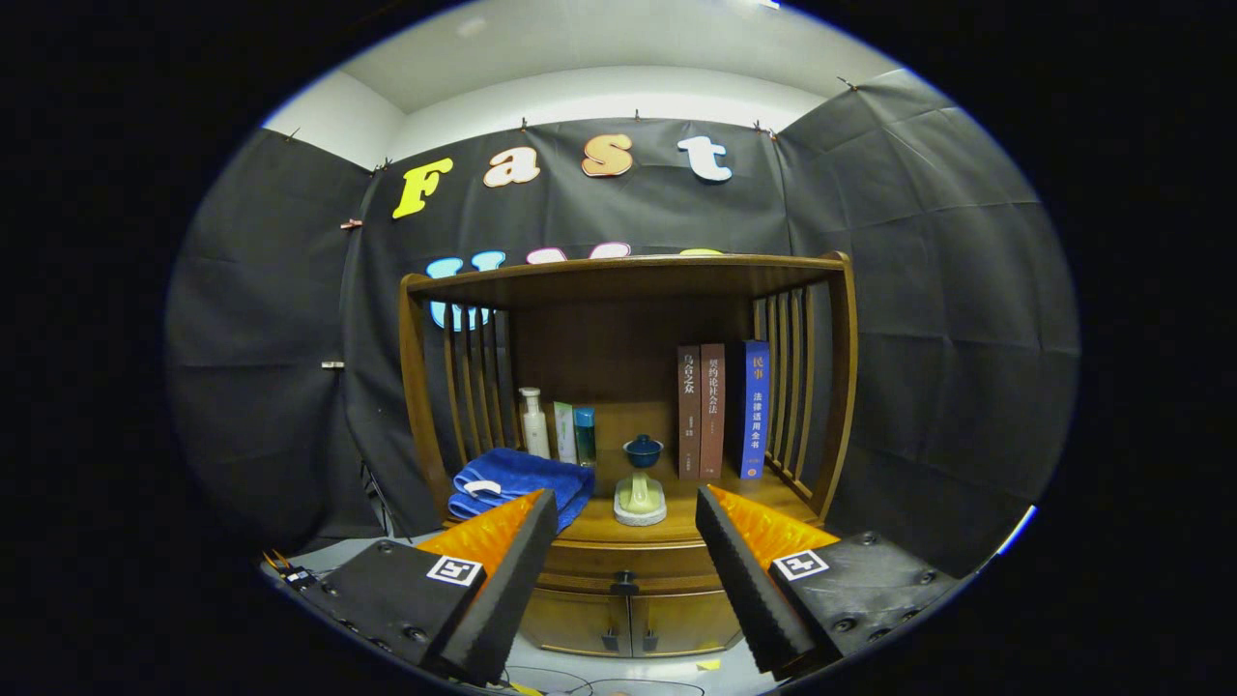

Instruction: Pull open the drawer, take out the items inside it, and place them on the countertop above the cabinet.

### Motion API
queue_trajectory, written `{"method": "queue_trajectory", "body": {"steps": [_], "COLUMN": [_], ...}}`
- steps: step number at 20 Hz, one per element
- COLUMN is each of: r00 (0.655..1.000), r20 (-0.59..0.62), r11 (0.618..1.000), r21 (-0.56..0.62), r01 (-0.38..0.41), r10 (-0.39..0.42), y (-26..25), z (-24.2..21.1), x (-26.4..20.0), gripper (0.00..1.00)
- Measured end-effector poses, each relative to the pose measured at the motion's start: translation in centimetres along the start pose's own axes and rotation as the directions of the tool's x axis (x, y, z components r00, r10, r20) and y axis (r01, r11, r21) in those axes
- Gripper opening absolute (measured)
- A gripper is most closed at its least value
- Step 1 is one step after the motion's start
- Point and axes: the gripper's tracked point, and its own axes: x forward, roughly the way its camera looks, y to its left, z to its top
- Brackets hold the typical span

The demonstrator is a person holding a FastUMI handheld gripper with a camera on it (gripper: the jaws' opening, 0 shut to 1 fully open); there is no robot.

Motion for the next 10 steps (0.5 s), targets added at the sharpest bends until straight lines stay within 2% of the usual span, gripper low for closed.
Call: {"method": "queue_trajectory", "body": {"steps": [10], "r00": [1.000], "r20": [0.016], "r11": [1.000], "r21": [0.001], "r01": [0.000], "r10": [0.000], "y": [-0.1], "z": [0.3], "x": [-1.5], "gripper": [0.94]}}
